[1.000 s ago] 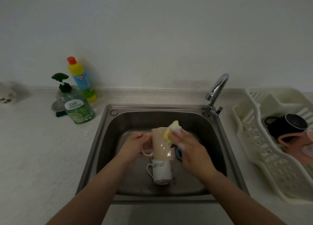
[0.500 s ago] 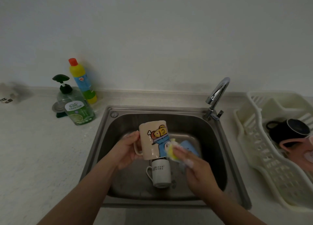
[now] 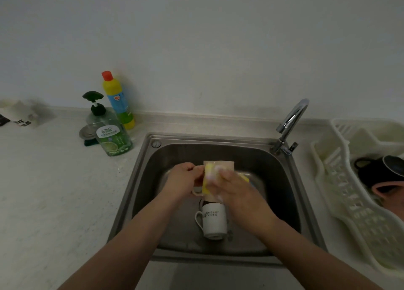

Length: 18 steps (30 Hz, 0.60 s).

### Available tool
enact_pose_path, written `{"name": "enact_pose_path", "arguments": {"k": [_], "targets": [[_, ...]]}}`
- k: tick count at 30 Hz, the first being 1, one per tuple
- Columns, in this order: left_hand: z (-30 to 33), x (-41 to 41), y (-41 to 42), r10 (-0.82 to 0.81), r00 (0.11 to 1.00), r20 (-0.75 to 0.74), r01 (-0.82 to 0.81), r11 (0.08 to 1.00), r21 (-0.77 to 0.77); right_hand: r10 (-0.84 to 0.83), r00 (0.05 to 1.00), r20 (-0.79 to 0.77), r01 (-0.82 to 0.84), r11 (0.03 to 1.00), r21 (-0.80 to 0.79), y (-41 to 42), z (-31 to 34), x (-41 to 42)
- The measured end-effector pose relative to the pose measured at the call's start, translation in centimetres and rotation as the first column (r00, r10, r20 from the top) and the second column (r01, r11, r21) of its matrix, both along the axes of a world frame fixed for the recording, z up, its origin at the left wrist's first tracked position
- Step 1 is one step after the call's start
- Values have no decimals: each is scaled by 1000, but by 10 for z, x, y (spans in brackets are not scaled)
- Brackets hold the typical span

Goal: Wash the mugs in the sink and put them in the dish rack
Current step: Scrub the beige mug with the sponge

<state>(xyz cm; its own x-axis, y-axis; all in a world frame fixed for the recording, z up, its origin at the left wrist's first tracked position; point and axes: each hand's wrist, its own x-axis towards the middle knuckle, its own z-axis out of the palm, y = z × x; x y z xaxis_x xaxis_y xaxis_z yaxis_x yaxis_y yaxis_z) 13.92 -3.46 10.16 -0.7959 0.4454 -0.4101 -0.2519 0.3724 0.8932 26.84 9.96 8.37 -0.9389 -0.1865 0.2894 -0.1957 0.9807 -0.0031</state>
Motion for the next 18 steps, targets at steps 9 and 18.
{"name": "enact_pose_path", "arguments": {"k": [9,18], "targets": [[-3,3,-6,33,997,74,-36,999,36,20,999,-26,-19,999,31,-3,8,-3],[-10,-7,-21,-37,949,314,-51,962,267,-195,979,-57,112,753,-649,-1,-8,16]]}}
